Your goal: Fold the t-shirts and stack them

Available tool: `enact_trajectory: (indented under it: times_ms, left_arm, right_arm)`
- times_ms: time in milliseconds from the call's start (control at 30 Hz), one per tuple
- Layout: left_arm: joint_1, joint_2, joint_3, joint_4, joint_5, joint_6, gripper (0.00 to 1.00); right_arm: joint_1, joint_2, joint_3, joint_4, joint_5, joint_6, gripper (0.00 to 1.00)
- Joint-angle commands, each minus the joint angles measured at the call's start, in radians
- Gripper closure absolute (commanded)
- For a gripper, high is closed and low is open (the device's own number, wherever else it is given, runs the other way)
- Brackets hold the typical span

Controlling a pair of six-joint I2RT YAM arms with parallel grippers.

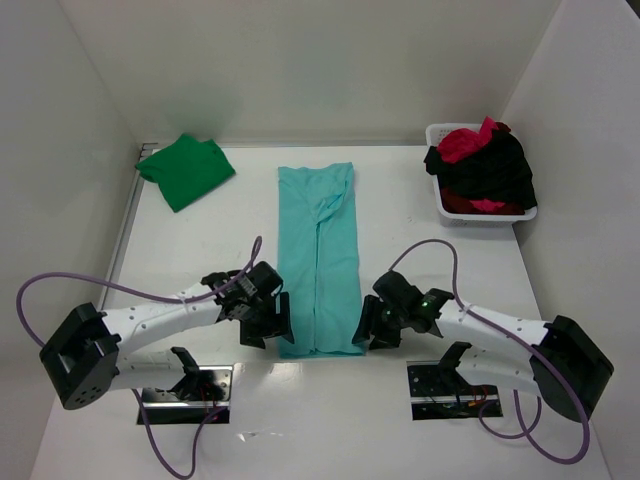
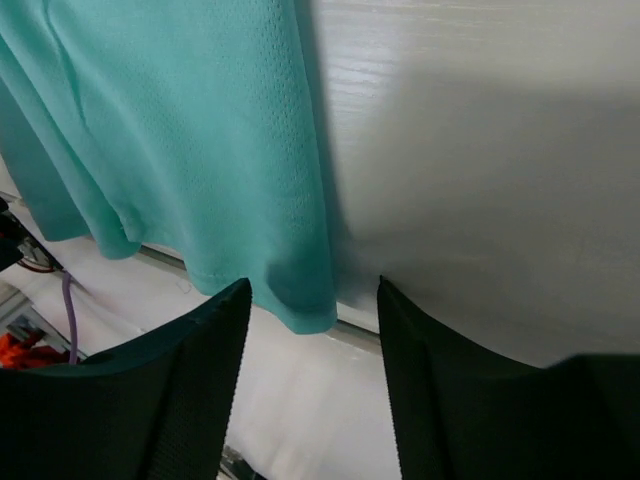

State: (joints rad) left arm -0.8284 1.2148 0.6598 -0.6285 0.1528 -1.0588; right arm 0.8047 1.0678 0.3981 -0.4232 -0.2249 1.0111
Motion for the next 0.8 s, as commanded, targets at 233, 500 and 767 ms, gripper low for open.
enact_trajectory:
  times_ms: [233, 500, 767]
  left_arm:
    - [-0.017, 0.081, -0.009, 0.007, -0.001, -0.023, 0.23]
    - [-0.017, 0.134, -0.001, 0.026, 0.008, -0.013, 0.3]
    - [-0.017, 0.17, 0.0, 0.055, 0.008, -0.023, 0.43]
  right_arm:
    - [0.011, 0.029, 0.017, 0.036, 0.027, -0.02, 0.51]
    - [0.011, 0.029, 0.007, 0.047, 0.01, -0.011, 0.57]
    - [0.011, 0.057, 0.016, 0.057, 0.009, -0.039, 0.74]
